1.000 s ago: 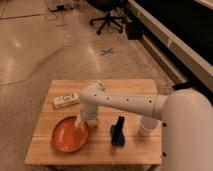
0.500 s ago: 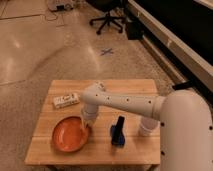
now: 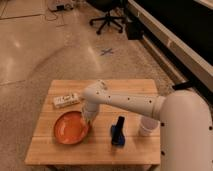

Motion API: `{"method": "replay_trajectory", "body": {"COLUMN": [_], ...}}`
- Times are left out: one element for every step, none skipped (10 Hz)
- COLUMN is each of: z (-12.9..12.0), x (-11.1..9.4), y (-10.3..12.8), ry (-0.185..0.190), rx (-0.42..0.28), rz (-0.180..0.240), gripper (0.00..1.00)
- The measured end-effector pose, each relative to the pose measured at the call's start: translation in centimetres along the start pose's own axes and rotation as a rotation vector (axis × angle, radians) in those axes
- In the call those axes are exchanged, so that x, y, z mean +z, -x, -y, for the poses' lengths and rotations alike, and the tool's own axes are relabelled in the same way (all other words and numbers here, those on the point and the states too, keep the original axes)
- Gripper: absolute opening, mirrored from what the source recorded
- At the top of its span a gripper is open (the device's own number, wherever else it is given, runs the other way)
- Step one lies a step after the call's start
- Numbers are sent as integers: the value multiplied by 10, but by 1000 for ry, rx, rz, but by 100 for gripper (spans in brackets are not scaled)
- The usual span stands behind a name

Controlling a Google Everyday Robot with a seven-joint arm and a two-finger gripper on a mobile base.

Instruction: Pick up the ceramic bowl

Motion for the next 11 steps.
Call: {"method": "replay_trajectory", "body": {"z": [0,1,2,2,2,3,4,5,6,6,7], "x": [-8,-16,-24,-31,-42,-50,-59,-69,-80,-86,-88], "y": [-3,-6,-8,-9,-11,-12,-13,-14,-14,-13,-13], "ry": [-9,-20,-31,-39,-54,-64,-77,-91,-102,-107,-109], "rx": [2,4,6,7,10,11,11,6,-2,-8,-12], "rz": [-13,-27,-41,-52,-70,-83,-99,-117,-136,-143,-146], "gripper": [0,0,0,0,0,0,0,0,0,0,0]}}
